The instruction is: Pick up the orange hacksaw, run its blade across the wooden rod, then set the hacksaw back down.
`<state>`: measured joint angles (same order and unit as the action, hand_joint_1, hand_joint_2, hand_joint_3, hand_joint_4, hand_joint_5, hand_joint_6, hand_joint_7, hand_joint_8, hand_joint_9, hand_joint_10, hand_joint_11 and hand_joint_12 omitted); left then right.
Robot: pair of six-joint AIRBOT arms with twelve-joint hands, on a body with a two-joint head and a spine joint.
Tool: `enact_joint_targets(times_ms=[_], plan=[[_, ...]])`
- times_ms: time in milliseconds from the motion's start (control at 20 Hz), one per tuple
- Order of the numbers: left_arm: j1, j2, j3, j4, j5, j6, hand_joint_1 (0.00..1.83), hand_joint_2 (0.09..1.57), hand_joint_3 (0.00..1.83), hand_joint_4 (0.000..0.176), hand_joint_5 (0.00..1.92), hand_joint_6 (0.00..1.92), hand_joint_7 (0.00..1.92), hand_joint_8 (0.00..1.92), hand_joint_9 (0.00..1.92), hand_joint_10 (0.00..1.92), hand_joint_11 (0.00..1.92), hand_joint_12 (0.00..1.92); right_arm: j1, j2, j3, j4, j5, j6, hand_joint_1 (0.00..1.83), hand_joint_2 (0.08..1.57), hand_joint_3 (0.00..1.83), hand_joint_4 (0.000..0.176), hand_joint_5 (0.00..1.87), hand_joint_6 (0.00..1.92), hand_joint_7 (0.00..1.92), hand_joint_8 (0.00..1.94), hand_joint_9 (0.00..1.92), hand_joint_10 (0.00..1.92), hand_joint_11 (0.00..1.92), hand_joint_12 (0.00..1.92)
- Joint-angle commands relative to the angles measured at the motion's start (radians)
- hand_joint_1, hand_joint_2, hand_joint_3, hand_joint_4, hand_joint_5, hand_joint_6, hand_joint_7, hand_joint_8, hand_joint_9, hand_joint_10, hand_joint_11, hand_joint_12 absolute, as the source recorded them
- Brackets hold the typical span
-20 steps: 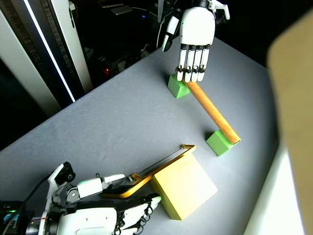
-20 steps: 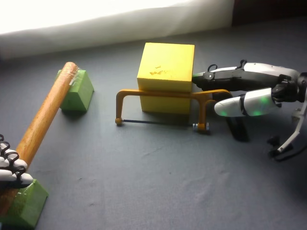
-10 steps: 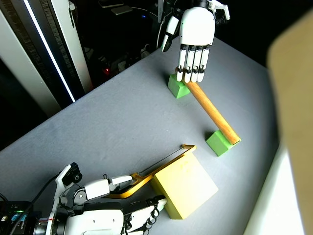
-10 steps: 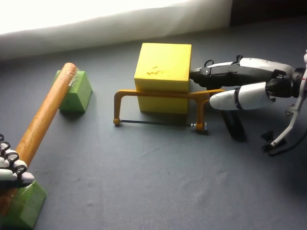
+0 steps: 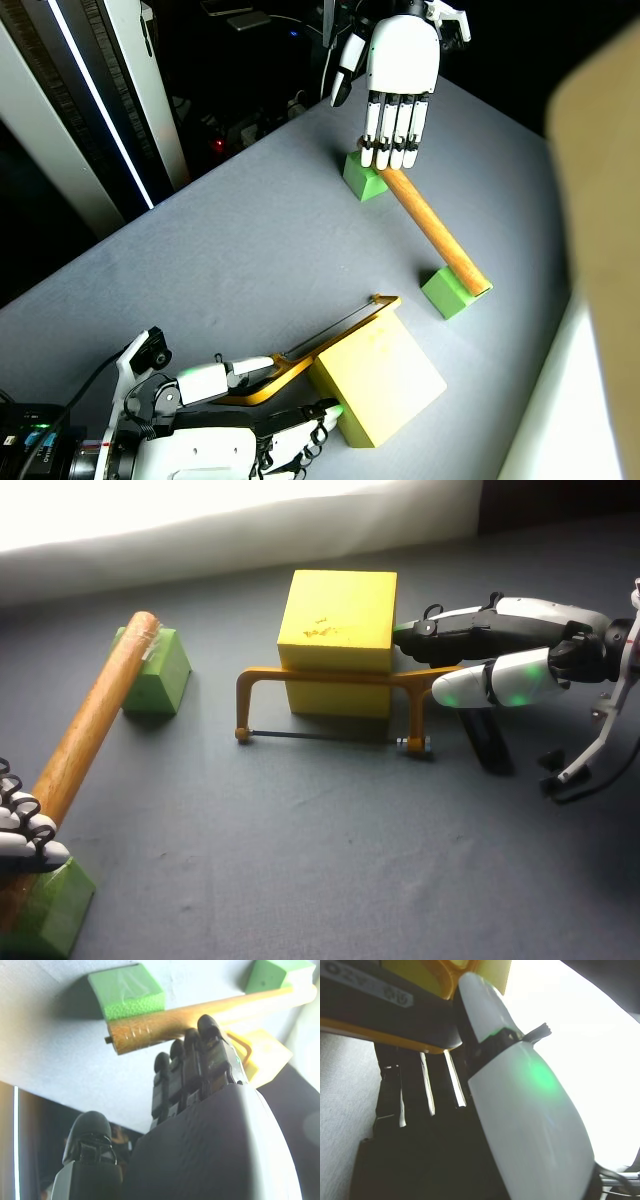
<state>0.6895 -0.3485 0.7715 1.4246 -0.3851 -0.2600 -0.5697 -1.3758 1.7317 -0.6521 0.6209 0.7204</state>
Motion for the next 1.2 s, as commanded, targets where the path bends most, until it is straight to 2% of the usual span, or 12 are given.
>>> enact_joint_targets(times_ms=[0, 300, 550, 750, 900, 1000, 1050, 1150], plan=[[-0.007, -0.002, -0.002, -0.015, -0.005, -0.002, 0.08, 1.28, 0.00, 0.000, 0.15, 0.00, 0.14, 0.00, 0.16, 0.00, 0.00, 0.35, 0.014, -0.004, -0.018, 0.046, 0.115, 0.010, 0.84, 1.26, 0.00, 0.000, 0.30, 0.00, 0.30, 0.00, 0.32, 0.00, 0.00, 0.94], [-0.010, -0.002, -0.005, -0.015, -0.005, -0.002, 0.11, 1.28, 0.00, 0.000, 0.16, 0.00, 0.14, 0.00, 0.13, 0.00, 0.00, 0.30, 0.016, -0.006, -0.056, 0.046, 0.072, 0.012, 0.91, 1.22, 0.00, 0.000, 0.33, 0.00, 0.35, 0.00, 0.36, 0.00, 0.00, 1.03], [-0.014, -0.001, -0.006, -0.015, -0.005, -0.002, 0.14, 1.27, 0.00, 0.000, 0.19, 0.00, 0.17, 0.01, 0.17, 0.01, 0.00, 0.37, 0.017, -0.011, -0.069, 0.046, 0.044, 0.005, 0.86, 1.26, 0.00, 0.000, 0.38, 0.01, 0.39, 0.01, 0.40, 0.01, 0.01, 1.07], [-0.015, -0.001, -0.007, -0.015, -0.005, -0.002, 0.09, 1.28, 0.00, 0.000, 0.16, 0.00, 0.14, 0.00, 0.13, 0.00, 0.00, 0.32, 0.025, -0.016, -0.087, 0.048, 0.014, 0.003, 0.86, 1.26, 0.00, 0.000, 0.39, 0.01, 0.41, 0.01, 0.43, 0.02, 0.05, 1.08], [-0.018, -0.001, -0.008, -0.015, -0.005, -0.002, 0.07, 1.29, 0.00, 0.000, 0.16, 0.00, 0.14, 0.00, 0.12, 0.00, 0.00, 0.30, 0.028, -0.019, -0.103, 0.062, -0.002, -0.014, 0.89, 1.24, 0.00, 0.000, 0.41, 0.00, 0.43, 0.00, 0.45, 0.00, 0.08, 1.07], [-0.019, -0.001, -0.008, -0.015, -0.005, -0.002, 0.12, 1.28, 0.00, 0.000, 0.17, 0.00, 0.14, 0.00, 0.13, 0.00, 0.00, 0.31, 0.027, -0.018, -0.125, 0.129, -0.015, -0.076, 0.91, 1.23, 0.00, 0.000, 0.43, 0.01, 0.46, 0.01, 0.49, 0.02, 0.11, 1.08], [-0.019, -0.001, -0.008, -0.015, -0.004, -0.002, 0.12, 1.28, 0.00, 0.000, 0.17, 0.00, 0.14, 0.00, 0.13, 0.00, 0.00, 0.32, 0.026, -0.018, -0.132, 0.145, -0.019, -0.088, 0.96, 1.21, 0.00, 0.000, 0.50, 0.01, 0.52, 0.01, 0.55, 0.02, 0.17, 1.08], [-0.020, -0.001, -0.007, -0.015, -0.004, -0.002, 0.10, 1.28, 0.00, 0.000, 0.16, 0.00, 0.13, 0.00, 0.12, 0.00, 0.00, 0.32, 0.026, -0.020, -0.135, 0.151, -0.022, -0.095, 1.09, 1.19, 0.00, 0.000, 0.75, 0.02, 0.78, 0.02, 0.77, 0.04, 0.39, 1.05]])
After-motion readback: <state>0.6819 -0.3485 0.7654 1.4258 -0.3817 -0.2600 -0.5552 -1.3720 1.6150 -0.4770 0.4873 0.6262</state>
